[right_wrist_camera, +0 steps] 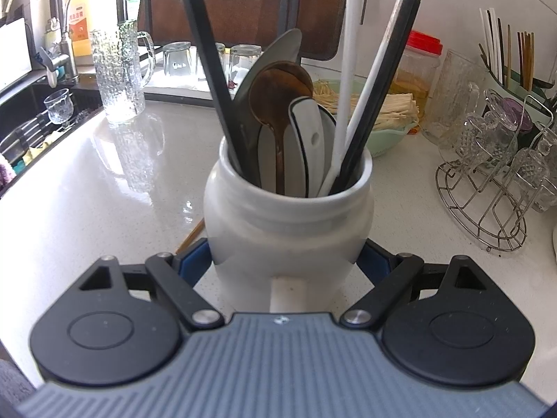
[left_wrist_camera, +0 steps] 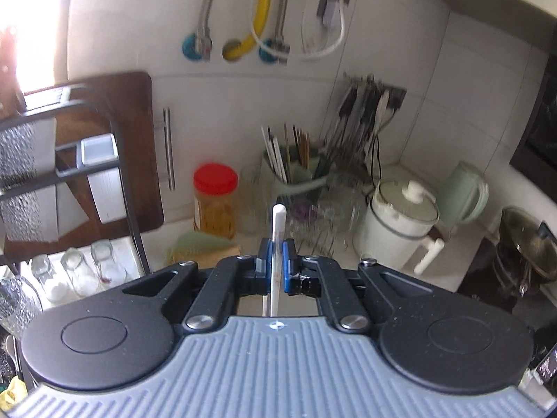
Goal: Organize utensils
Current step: 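Lower the white chopstick into the mug with the left gripper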
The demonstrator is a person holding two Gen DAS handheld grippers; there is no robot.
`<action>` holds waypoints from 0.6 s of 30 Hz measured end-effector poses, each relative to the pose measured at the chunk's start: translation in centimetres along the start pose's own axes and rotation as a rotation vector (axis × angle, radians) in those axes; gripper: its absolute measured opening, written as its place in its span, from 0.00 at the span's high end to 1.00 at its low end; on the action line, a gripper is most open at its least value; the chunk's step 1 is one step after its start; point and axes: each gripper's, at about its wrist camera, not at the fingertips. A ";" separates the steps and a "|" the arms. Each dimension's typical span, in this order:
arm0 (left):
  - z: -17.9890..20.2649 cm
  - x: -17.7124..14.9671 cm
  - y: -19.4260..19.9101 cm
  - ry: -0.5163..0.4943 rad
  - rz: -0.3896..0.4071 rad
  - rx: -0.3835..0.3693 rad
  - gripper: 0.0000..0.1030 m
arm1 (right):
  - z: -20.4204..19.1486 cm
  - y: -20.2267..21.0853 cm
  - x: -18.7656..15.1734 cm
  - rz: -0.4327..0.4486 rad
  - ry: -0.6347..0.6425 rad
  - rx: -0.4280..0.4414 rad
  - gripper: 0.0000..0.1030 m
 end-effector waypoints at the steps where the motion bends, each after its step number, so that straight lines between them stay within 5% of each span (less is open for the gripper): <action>1: -0.1 -0.2 -0.4 0.001 -0.018 0.000 0.93 | 0.0 0.0 0.0 0.001 -0.001 0.002 0.12; 18: -1.8 -1.9 -6.8 0.020 -0.365 -0.042 0.93 | 0.1 -0.1 0.3 -0.009 0.006 0.014 0.12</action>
Point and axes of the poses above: each gripper's, at about its wrist camera, not at the fingertips, and y roughly against the way its jaws point, z to its right, x to its top, and after that the axes turned 11 degrees about -x, right-handed
